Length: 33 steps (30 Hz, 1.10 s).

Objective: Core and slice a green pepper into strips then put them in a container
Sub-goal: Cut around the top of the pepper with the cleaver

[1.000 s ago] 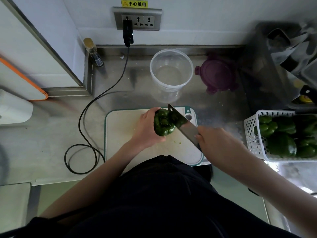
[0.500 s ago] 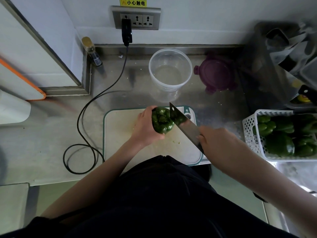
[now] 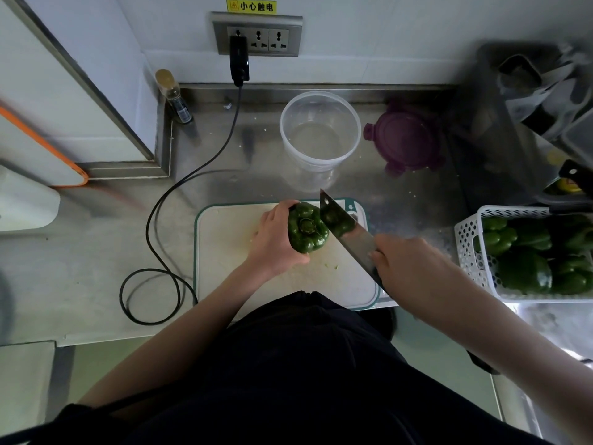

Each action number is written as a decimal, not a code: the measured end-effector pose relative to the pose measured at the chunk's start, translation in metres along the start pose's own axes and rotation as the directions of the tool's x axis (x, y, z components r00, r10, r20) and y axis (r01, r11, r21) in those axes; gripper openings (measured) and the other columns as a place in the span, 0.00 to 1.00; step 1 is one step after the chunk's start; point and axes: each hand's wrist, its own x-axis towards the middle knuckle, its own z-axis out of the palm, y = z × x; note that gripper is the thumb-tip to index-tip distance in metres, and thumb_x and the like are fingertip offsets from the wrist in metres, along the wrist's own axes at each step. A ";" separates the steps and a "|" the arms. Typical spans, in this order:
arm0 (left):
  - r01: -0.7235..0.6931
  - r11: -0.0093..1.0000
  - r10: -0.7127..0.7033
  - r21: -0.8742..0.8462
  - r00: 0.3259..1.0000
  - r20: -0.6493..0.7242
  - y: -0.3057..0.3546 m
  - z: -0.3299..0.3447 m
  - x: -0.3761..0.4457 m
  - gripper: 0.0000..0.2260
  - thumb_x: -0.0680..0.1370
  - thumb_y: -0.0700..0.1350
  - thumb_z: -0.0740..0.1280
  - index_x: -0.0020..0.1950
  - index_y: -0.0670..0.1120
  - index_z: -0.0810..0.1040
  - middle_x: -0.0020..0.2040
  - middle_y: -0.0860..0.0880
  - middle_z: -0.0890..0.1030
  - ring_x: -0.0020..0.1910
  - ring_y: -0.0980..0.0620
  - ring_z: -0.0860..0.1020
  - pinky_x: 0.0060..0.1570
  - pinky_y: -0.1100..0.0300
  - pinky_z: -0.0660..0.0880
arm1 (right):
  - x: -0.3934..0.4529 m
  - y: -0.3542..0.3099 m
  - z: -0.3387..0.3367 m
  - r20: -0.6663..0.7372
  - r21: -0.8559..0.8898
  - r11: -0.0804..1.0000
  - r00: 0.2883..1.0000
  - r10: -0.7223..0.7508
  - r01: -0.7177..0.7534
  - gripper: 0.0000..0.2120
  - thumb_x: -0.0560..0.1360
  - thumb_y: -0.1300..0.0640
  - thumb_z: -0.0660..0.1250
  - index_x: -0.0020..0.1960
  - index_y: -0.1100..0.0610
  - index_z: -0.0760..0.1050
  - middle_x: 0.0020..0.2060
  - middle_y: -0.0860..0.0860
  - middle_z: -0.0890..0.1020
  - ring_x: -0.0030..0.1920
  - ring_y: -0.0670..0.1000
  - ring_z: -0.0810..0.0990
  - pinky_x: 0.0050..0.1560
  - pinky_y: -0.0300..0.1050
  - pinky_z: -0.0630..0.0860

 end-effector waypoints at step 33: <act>0.004 1.000 -0.004 -0.008 0.999 -0.033 0.002 0.000 -0.002 0.37 0.59 0.40 0.77 0.65 0.48 0.65 0.57 0.50 0.73 0.58 0.51 0.69 0.54 0.60 0.67 | 0.012 0.000 0.027 0.042 0.121 0.993 0.999 0.000 -0.005 0.13 0.80 0.60 0.53 0.37 0.54 0.61 0.34 0.53 0.73 0.32 0.52 0.73 0.29 0.43 0.67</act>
